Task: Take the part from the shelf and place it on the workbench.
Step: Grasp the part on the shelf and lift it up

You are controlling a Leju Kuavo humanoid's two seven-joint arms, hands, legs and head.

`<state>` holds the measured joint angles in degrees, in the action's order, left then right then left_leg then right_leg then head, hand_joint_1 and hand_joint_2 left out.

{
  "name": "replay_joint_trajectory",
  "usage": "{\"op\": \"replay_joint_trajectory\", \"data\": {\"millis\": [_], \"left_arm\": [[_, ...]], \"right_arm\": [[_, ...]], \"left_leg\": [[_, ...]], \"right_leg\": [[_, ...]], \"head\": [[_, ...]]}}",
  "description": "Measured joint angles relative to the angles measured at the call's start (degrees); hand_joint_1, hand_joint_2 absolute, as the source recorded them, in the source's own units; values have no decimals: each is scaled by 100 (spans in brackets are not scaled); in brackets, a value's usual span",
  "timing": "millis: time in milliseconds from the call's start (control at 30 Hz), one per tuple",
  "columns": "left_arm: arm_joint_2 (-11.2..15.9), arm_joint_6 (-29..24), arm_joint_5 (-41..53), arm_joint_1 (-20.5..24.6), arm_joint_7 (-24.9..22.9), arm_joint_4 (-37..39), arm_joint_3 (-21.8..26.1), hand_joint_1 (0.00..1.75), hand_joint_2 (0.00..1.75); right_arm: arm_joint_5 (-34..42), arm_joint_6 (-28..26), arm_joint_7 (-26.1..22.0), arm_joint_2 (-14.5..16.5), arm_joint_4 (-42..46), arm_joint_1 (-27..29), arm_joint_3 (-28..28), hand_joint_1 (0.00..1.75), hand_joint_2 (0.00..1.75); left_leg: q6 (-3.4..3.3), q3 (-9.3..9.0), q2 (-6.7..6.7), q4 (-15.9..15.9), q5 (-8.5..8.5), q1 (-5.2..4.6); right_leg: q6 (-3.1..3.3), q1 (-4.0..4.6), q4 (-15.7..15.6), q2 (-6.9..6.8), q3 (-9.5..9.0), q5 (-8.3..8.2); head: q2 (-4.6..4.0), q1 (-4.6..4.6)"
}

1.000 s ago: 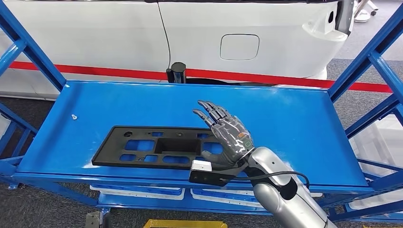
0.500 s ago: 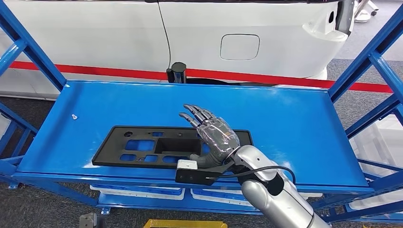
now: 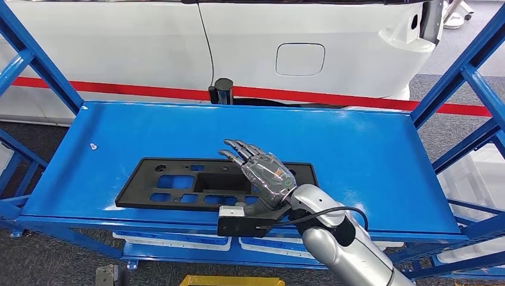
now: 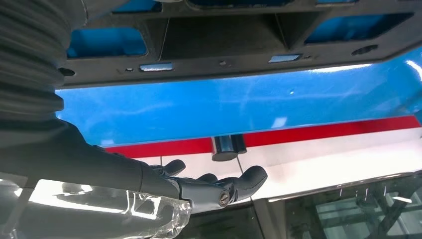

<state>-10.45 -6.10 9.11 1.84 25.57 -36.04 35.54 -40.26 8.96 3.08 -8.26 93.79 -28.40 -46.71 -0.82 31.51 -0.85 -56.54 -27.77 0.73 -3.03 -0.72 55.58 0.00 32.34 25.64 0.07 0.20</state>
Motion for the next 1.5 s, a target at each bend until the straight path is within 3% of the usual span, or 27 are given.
{"op": "replay_joint_trajectory", "data": {"millis": [1033, 1500], "left_arm": [[-138, 261, 560, -86, -58, -230, 516, 0, 0], [-105, 304, 777, 63, 33, -5, 618, 0, 0]], "right_arm": [[17, 159, 202, -176, 260, 293, -274, 0, 175], [-485, -419, 291, -180, -132, 599, -237, 0, 175]], "left_leg": [[0, -6, 1, 0, 0, 0], [0, -7, 1, 0, 0, 0]], "right_leg": [[0, 0, 0, 0, -3, 0], [0, 0, 0, 1, -5, 0]], "head": [[0, 2], [0, 2]]}}
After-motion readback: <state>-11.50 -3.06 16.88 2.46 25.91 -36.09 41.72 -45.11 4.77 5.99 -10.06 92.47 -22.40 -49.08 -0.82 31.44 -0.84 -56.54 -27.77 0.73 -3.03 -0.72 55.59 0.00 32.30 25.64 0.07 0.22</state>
